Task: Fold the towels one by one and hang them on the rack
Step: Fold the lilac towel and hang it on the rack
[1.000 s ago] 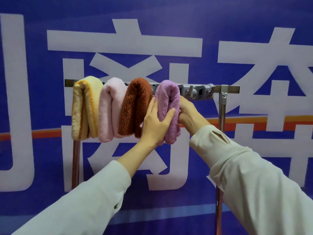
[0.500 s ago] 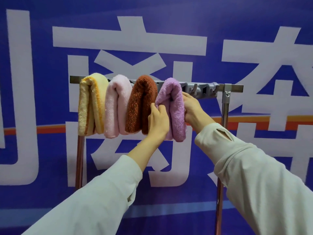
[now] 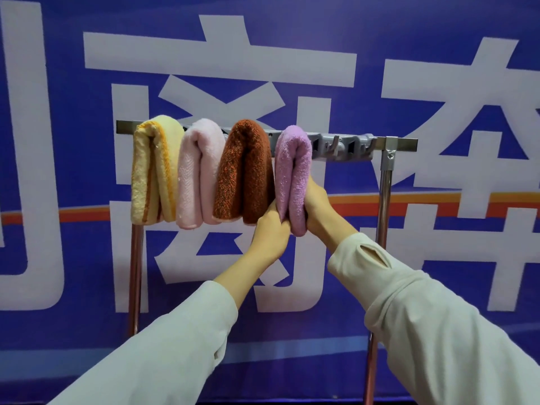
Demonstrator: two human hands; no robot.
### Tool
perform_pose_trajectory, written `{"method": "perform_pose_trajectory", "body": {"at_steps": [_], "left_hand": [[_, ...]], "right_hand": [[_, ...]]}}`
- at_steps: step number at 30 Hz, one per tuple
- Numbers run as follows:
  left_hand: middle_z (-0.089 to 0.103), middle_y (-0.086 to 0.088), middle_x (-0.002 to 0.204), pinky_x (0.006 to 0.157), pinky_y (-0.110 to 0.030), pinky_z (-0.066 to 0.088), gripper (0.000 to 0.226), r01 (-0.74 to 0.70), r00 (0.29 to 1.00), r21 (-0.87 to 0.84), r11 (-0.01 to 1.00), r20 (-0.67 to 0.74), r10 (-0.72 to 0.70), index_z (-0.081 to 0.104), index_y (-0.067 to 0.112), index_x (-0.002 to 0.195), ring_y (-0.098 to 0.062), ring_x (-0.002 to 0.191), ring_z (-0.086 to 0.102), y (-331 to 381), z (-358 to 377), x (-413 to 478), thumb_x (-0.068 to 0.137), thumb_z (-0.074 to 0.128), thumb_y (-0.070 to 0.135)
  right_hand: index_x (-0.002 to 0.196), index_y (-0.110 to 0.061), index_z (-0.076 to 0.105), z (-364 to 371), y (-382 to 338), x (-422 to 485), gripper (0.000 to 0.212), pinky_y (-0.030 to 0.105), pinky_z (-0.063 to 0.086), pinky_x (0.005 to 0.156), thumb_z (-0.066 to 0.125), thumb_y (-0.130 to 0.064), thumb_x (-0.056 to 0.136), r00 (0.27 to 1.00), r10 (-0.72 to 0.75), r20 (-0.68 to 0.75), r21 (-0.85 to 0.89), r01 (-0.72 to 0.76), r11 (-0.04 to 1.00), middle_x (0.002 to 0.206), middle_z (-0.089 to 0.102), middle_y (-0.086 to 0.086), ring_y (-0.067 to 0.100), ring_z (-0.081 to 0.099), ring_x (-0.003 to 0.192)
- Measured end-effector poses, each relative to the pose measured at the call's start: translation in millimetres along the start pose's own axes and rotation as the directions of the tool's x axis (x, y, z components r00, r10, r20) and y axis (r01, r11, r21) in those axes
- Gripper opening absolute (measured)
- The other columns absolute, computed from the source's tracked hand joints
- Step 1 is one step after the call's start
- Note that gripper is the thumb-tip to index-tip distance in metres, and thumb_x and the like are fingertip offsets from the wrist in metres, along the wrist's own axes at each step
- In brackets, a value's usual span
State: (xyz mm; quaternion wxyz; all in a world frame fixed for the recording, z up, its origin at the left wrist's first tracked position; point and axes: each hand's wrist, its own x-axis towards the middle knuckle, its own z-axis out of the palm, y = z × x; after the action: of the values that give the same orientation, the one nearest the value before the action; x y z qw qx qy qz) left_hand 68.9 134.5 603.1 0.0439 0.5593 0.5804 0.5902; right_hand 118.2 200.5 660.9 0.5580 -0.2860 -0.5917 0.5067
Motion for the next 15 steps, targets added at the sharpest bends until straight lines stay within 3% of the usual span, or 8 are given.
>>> {"method": "perform_pose_trajectory", "body": {"at_steps": [3,6,8,10,12,15], "left_hand": [[0.051,-0.005,0.129,0.091,-0.03,0.039,0.053,0.012,0.997,-0.031,0.999,0.071,-0.01,0.027,0.021,0.148,-0.02,0.114,0.05,0.0,4.0,-4.8,0.098,0.041,0.011],[0.038,-0.007,0.147,0.111,-0.038,0.032,0.067,0.041,0.983,0.008,0.999,0.179,-0.042,0.014,0.025,0.151,-0.026,0.135,0.038,-4.4,3.2,-10.1,0.094,0.039,0.0],[0.028,-0.006,0.154,0.115,-0.042,0.027,0.074,0.062,0.968,0.066,0.996,0.239,-0.076,0.005,0.028,0.152,-0.028,0.14,0.03,-9.2,1.1,-16.9,0.094,0.036,-0.005],[0.016,-0.005,0.159,0.11,-0.045,0.036,0.083,0.095,0.953,0.129,0.987,0.276,-0.127,-0.006,0.033,0.151,-0.032,0.14,0.03,-14.2,-1.1,-26.3,0.093,0.034,-0.009],[0.011,-0.004,0.16,0.096,-0.04,0.049,0.088,0.144,0.935,0.164,0.976,0.302,-0.188,-0.01,0.036,0.151,-0.032,0.137,0.035,-19.0,-2.3,-36.0,0.091,0.033,-0.012],[0.039,-0.004,0.142,0.083,-0.032,0.049,0.078,0.259,0.892,0.194,0.946,0.328,-0.311,0.001,0.027,0.154,-0.019,0.11,0.051,-30.1,-1.1,-47.3,0.093,0.036,-0.007]], "right_hand": [[0.095,-0.017,0.061,4.0,17.0,-5.8,0.039,0.032,0.051,0.075,0.039,-0.049,0.098,1.0,0.012,0.014,-0.008,-0.012,1.0,0.088,0.065,0.002,0.026,0.064,0.092],[0.112,-0.018,0.069,-14.1,36.8,-14.0,0.057,0.043,0.055,0.09,0.041,-0.063,0.092,0.984,0.142,0.111,0.058,-0.149,0.987,0.107,0.071,0.009,0.025,0.066,0.103],[0.122,-0.016,0.065,-23.0,39.4,-22.9,0.063,0.041,0.053,0.093,0.038,-0.065,0.093,0.977,0.165,0.138,0.07,-0.176,0.982,0.114,0.07,0.008,0.025,0.063,0.109],[0.13,-0.016,0.058,-25.8,43.8,-27.0,0.063,0.036,0.047,0.091,0.032,-0.062,0.096,0.975,0.166,0.149,0.011,-0.17,0.985,0.122,0.064,0.003,0.021,0.057,0.114],[0.139,-0.018,0.049,-30.4,45.2,-36.1,0.062,0.038,0.037,0.1,0.026,-0.059,0.099,0.977,0.153,0.15,-0.037,-0.149,0.988,0.137,0.054,0.003,0.022,0.048,0.127],[0.146,-0.014,0.037,-44.2,53.4,-55.8,0.058,0.043,0.028,0.112,0.022,-0.051,0.103,0.974,0.198,0.107,-0.057,-0.193,0.98,0.152,0.039,0.007,0.024,0.036,0.139]]}}
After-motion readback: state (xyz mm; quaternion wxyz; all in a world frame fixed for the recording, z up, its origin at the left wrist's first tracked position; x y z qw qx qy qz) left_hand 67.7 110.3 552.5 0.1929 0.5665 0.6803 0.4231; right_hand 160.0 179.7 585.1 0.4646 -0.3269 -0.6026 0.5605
